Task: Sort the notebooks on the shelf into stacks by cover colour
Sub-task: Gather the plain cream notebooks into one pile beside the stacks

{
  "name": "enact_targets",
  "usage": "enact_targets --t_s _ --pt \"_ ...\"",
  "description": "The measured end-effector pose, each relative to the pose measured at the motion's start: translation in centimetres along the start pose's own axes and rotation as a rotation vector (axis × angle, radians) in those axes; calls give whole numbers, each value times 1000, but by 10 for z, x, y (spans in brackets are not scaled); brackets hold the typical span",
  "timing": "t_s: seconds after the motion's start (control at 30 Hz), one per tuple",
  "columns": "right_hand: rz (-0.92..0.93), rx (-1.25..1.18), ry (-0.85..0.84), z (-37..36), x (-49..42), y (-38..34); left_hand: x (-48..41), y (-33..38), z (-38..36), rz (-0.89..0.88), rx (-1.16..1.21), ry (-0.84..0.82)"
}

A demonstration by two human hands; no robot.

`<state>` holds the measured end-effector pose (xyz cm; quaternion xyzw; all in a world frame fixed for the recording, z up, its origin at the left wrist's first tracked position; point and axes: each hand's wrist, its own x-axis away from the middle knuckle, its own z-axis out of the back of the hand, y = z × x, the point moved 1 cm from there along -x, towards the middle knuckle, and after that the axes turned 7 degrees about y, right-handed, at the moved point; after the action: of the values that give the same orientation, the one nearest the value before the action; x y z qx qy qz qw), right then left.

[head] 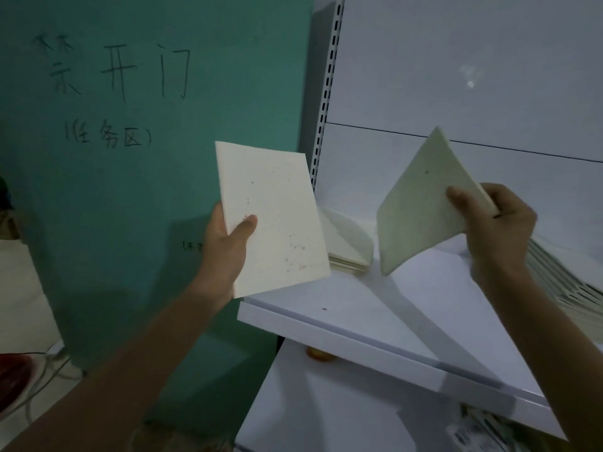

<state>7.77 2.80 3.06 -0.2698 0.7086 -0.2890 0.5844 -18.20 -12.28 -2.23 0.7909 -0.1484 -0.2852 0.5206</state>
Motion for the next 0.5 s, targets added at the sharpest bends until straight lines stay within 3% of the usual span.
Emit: enact_targets --t_s 0.2,0.3,0.5 --pt "-239 -226 72 33 -21 -26 6 -9 -28 34 44 -74" --pt "-336 -339 -48 42 -29 -35 9 -9 -39 44 52 -120" --pt "-554 -340 -344 35 -16 -36 18 -9 -60 82 32 -247"
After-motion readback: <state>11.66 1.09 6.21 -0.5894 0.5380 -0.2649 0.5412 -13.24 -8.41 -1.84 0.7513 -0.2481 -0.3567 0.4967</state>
